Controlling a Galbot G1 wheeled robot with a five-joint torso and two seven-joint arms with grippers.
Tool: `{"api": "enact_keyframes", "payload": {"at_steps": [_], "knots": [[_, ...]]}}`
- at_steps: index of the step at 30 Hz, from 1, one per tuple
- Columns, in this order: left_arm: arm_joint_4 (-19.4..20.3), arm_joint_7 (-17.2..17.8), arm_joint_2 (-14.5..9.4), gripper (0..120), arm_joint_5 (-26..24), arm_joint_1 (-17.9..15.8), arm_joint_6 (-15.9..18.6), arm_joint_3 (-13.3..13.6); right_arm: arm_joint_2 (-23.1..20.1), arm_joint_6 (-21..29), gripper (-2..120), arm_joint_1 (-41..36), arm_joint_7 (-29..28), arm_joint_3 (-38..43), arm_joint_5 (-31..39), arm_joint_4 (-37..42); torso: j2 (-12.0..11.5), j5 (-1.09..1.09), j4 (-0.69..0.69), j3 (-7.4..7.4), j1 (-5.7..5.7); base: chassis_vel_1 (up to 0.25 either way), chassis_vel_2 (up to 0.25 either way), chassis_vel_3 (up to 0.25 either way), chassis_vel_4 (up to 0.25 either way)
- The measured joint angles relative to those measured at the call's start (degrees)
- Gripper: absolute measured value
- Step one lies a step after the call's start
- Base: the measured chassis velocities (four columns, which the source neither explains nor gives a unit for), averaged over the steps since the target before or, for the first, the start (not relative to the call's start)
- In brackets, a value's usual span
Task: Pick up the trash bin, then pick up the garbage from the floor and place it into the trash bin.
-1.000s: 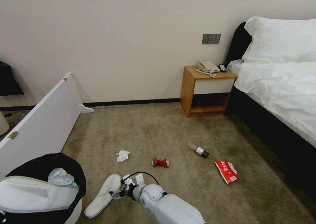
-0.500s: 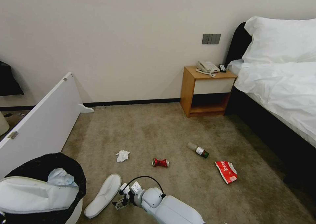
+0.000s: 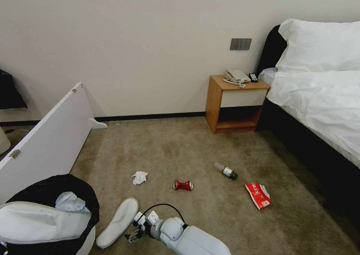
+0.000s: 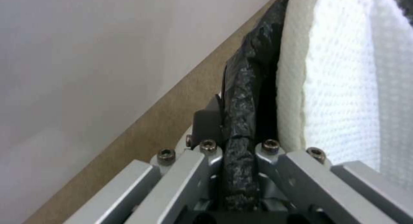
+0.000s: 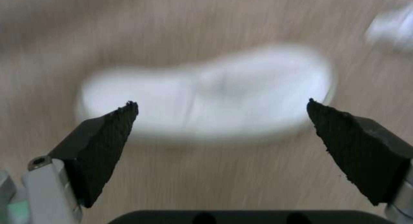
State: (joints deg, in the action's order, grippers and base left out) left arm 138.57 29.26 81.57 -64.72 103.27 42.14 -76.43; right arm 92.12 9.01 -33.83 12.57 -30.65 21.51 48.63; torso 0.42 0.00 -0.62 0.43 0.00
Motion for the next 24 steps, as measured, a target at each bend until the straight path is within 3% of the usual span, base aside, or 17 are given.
{"api": "enact_keyframes", "payload": {"at_steps": [7, 8, 11, 14, 16, 23, 24], "knots": [[-0.70, -0.42, -2.48, 3, -0.40, -0.46, 0.00, 0.37, -0.29, -1.28, 100, -1.39, -5.08, 11.70, 0.96, 18.93, 0.00, 0.02, 0.04, 0.00, 0.00, 0.000, 0.000, 0.000, 0.000], [-0.77, -0.56, -3.09, 3, -0.43, -0.53, 0.00, 0.60, -2.52, -1.29, 100, -2.97, -7.20, 15.11, 1.99, 25.05, 0.01, 0.03, 0.05, -0.01, 0.00, 0.000, 0.000, 0.000, 0.000], [-0.87, -0.67, -3.66, 3, -0.40, -0.66, 0.00, 0.87, -4.88, -1.16, 100, -4.73, -8.77, 18.25, 2.35, 29.18, 0.01, 0.00, 0.01, 0.00, 0.00, 0.000, 0.000, 0.000, 0.000], [-1.10, -1.39, -4.88, 3, 0.44, -1.50, 0.00, 2.17, -10.41, -1.03, 100, -11.72, -12.13, 27.43, 2.63, 38.56, 0.01, 0.03, -0.06, 0.00, 0.00, 0.000, 0.000, 0.000, 0.000], [-1.25, -1.80, -5.42, 3, 1.65, -1.99, 0.00, 3.21, -12.58, -1.12, 100, -15.54, -13.24, 32.03, 2.65, 42.98, 0.01, 0.03, -0.03, 0.00, 0.00, 0.000, 0.000, 0.000, 0.000], [-2.04, -2.67, -7.13, 3, 4.86, -3.77, 0.00, 6.09, -16.07, -2.00, 100, -23.16, -14.06, 42.15, 1.81, 51.01, 0.01, 0.02, 0.00, -0.01, 0.00, 0.000, 0.000, 0.000, 0.000], [-2.37, -2.99, -7.68, 3, 5.94, -4.33, 0.00, 7.30, -17.10, -2.68, 100, -27.48, -14.23, 47.48, 0.90, 54.58, 0.01, 0.03, -0.02, -0.01, 0.00, 0.000, 0.000, 0.000, 0.000]]}}
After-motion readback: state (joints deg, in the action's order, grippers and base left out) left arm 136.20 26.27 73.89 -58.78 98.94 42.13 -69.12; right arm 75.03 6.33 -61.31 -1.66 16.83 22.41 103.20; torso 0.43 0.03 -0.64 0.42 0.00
